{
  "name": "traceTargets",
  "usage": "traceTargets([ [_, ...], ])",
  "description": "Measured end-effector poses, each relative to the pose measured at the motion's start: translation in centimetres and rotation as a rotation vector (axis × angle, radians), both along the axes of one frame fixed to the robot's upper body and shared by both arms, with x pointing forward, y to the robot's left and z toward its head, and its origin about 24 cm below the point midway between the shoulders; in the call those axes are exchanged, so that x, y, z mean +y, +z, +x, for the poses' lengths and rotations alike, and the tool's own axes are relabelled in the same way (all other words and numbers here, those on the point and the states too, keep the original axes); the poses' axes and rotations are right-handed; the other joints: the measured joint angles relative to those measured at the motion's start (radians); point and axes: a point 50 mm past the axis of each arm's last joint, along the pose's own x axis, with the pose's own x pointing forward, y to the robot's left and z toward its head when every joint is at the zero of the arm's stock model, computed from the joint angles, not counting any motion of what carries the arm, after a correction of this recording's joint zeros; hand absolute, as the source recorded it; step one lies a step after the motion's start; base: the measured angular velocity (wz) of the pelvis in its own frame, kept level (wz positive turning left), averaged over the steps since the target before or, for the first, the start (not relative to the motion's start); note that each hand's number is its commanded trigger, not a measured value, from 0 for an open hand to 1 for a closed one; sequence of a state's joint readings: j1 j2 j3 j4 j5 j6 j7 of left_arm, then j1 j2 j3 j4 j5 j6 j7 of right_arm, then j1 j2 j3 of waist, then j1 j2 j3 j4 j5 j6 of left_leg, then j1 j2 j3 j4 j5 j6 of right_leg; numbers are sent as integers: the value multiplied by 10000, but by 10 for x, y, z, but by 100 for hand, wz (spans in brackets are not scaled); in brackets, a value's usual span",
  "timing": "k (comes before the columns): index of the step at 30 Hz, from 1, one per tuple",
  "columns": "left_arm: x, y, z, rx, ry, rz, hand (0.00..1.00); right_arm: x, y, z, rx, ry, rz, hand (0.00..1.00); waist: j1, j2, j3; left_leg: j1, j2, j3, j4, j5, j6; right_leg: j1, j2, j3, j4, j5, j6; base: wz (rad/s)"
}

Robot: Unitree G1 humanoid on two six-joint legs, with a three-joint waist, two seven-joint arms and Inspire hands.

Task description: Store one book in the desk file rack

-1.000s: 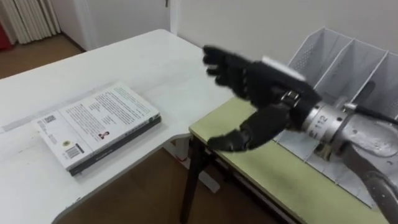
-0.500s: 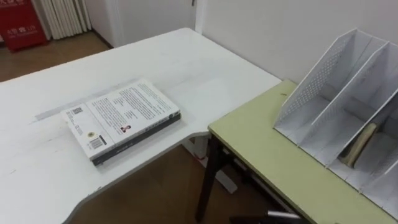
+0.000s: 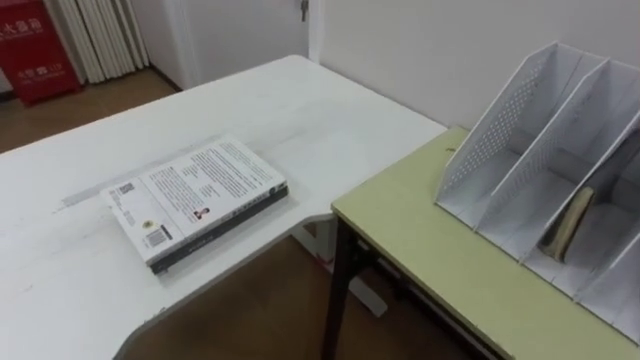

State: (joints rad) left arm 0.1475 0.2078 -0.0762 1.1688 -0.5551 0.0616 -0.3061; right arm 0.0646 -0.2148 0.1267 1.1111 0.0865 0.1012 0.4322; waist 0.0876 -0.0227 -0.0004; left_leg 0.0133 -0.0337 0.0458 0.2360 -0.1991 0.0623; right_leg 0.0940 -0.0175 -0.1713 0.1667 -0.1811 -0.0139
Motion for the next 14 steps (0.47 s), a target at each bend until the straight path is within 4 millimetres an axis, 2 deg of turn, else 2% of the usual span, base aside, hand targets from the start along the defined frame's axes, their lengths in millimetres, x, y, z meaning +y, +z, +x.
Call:
traceTargets([
  [8, 1, -1, -8, 243, 136, 302, 0, -4, -6, -16, 279, -1443, -552, 0, -233, 30, 19, 297, -16, 1, -260, -11, -18, 271, 4, -29, -189, -7, 0, 1],
  [14, 0, -1, -9, 345, -185, 412, 0, -6, -8, -27, 582, -2385, -512, 0, -351, 76, 5, 336, -28, 37, -359, -12, -20, 278, 5, 8, -310, -6, 1, -1],
])
